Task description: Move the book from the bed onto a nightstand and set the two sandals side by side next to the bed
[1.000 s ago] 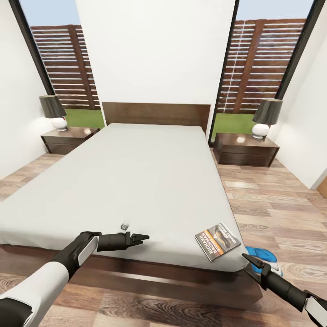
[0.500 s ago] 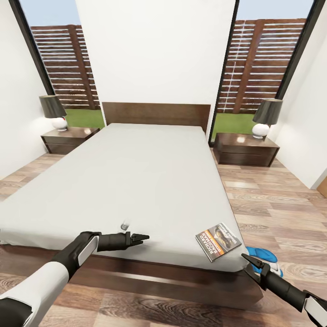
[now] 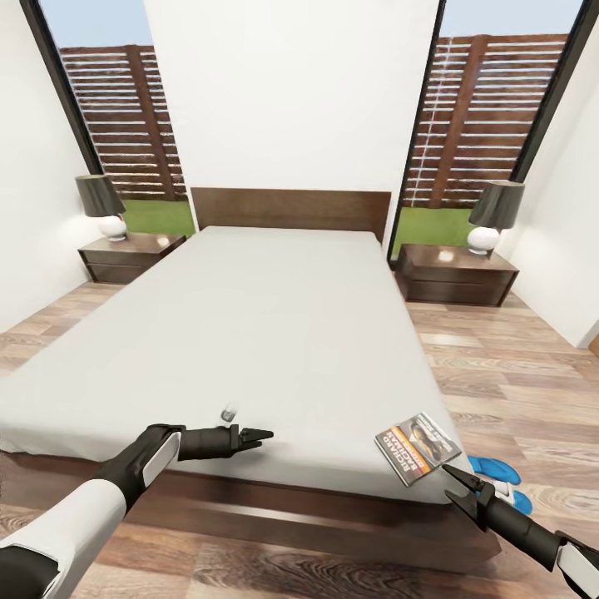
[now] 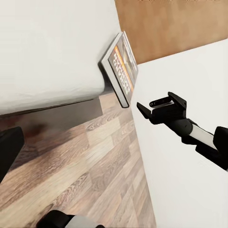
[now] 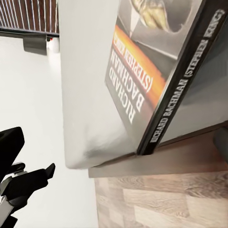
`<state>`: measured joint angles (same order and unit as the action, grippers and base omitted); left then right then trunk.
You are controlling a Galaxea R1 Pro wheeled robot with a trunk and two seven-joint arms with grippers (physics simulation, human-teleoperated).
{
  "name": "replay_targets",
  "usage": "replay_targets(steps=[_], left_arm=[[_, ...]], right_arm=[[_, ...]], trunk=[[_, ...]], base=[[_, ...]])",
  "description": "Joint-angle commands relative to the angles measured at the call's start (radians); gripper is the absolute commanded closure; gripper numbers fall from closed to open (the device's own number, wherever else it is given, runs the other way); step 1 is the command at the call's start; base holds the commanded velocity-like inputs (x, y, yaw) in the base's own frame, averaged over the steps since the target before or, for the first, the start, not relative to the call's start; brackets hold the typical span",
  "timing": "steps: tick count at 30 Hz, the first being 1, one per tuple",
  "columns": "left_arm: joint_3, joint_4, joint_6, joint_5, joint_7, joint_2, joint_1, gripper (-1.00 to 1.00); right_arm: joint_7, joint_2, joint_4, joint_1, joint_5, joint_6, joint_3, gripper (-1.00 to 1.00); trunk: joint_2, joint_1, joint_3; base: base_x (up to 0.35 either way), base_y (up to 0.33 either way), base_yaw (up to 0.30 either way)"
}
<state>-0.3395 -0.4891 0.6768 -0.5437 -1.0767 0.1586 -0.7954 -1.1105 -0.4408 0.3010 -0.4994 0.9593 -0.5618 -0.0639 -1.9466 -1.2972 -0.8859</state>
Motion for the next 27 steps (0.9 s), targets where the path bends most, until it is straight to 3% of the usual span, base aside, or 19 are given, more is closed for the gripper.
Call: replay_targets(steps=[1, 6, 27], left_arm=[[-0.006, 0.0, 0.007, -0.008, 0.0, 0.001, -0.001, -1.0], [-0.006, 0.0, 0.007, -0.008, 0.0, 0.001, -0.001, -1.0], [-0.006, 0.0, 0.007, -0.008, 0.001, 0.001, -0.001, -1.0]], right_arm=[[-0.001, -0.001, 0.0, -0.001, 0.01, -0.007, -0.007, -1.0], [-0.002, -0.001, 0.0, -0.001, 0.01, -0.007, -0.007, -1.0], [-0.002, -0.001, 0.0, -0.001, 0.01, -0.006, -0.005, -1.0]], trunk=[[0.0, 0.0, -0.001], [0.0, 0.0, -0.001], [0.0, 0.0, -0.001]], base=[[0.099, 0.217, 0.0], [0.082, 0.15, 0.0], [0.074, 0.017, 0.0]])
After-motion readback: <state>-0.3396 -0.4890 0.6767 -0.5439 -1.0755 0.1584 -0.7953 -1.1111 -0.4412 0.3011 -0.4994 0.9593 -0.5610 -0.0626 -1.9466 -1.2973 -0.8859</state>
